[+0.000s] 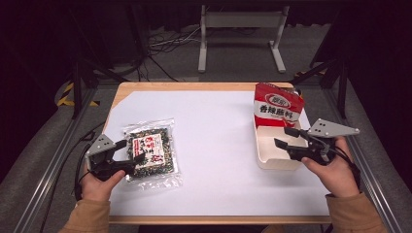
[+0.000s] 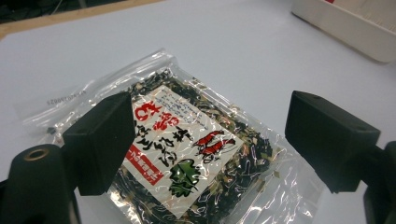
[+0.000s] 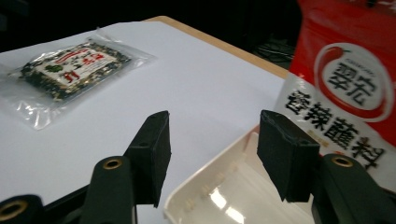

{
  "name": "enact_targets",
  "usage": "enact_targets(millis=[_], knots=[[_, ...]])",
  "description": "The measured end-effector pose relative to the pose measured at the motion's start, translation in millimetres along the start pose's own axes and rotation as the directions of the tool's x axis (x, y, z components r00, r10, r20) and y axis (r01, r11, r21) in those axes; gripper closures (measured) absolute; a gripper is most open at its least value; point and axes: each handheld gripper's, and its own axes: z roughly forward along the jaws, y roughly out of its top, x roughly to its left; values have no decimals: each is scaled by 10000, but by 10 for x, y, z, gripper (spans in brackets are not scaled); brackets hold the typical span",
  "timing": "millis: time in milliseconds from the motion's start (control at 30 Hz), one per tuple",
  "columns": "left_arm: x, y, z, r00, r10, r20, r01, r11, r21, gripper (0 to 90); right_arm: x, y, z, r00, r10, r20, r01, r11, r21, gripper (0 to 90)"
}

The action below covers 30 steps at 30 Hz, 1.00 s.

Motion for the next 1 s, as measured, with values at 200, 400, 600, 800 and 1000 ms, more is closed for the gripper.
enact_targets(millis=[200,400,600,800,1000], knots=[[17,-15,18,9992,228,-337,-217,9992,325,161,101,-48,102,9977,-148,-665,146,9999,-24,440],[88,-12,-5,9987,-126,-493,146,9991,404,171,174,-70,128,9946,-134,-1025,114,9997,-206,435],[196,43,41,9967,-188,-792,219,9991,375,167,284,-70,156,9901,-245,-1381,189,9990,-415,431],[337,113,108,9964,-335,-784,364,9987,359,160,397,-72,245,9871,-489,-1521,444,9985,-328,430],[534,70,207,9858,-699,-1526,822,9937,764,156,471,-82,297,9852,-703,-1564,658,9973,-338,425]])
